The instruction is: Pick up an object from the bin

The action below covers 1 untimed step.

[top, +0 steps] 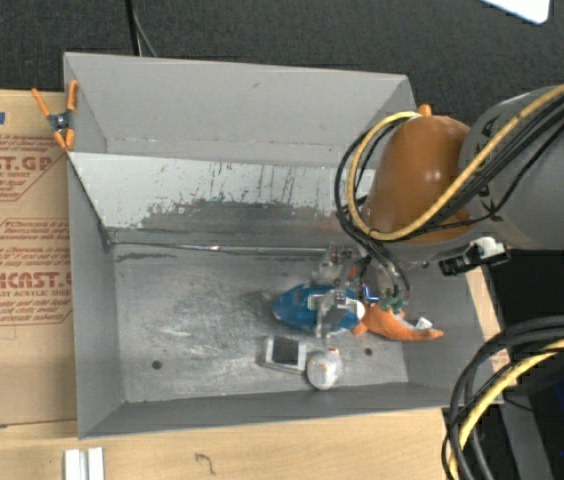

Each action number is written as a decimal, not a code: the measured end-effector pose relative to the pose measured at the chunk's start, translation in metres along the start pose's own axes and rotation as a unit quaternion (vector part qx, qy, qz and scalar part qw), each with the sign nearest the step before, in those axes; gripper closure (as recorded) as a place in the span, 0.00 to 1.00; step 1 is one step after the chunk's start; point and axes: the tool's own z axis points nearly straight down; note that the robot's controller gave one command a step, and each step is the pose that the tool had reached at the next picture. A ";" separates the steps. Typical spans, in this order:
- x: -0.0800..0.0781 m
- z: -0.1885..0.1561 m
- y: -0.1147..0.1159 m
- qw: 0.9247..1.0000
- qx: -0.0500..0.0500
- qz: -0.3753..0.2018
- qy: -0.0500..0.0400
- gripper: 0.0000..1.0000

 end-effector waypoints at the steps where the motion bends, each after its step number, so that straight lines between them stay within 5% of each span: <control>1: -0.035 -0.181 -0.024 0.994 0.001 -0.109 -0.002 1.00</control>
Offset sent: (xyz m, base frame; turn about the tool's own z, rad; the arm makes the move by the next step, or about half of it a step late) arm 0.0000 0.0000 0.0000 0.0000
